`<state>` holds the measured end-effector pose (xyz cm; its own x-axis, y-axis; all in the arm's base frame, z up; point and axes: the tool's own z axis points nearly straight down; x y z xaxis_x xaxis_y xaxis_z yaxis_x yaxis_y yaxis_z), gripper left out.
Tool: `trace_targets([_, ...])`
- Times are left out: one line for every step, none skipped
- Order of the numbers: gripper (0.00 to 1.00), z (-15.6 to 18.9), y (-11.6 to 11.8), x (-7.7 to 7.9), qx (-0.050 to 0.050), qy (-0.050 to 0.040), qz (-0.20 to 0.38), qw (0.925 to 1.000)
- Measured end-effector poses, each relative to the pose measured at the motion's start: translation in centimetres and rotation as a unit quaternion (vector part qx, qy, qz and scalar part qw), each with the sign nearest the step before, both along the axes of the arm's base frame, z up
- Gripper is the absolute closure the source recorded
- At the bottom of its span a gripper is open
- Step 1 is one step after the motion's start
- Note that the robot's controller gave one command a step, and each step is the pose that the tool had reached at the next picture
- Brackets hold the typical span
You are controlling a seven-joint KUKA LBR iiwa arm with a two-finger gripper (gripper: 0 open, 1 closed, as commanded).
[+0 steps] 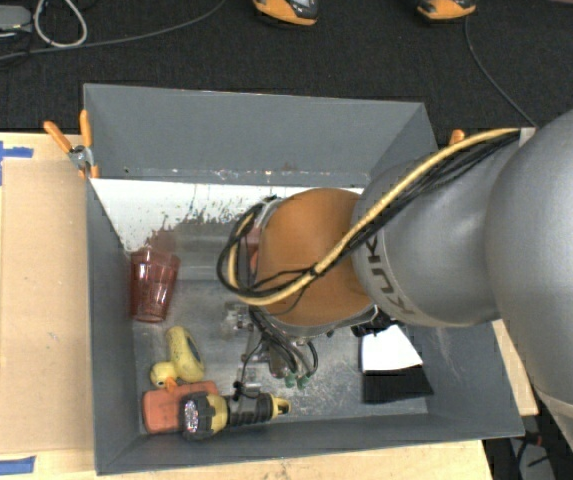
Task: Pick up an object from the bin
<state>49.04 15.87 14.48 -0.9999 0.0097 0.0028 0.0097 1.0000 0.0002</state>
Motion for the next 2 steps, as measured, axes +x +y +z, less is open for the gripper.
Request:
trace_targets([0.00,0.0,0.0,0.0,0.000,0.0000,0.000,1.0000])
trace_targets([0.00,-1.2,1.3,0.9,0.000,-0.0030,0.020,0.9998])
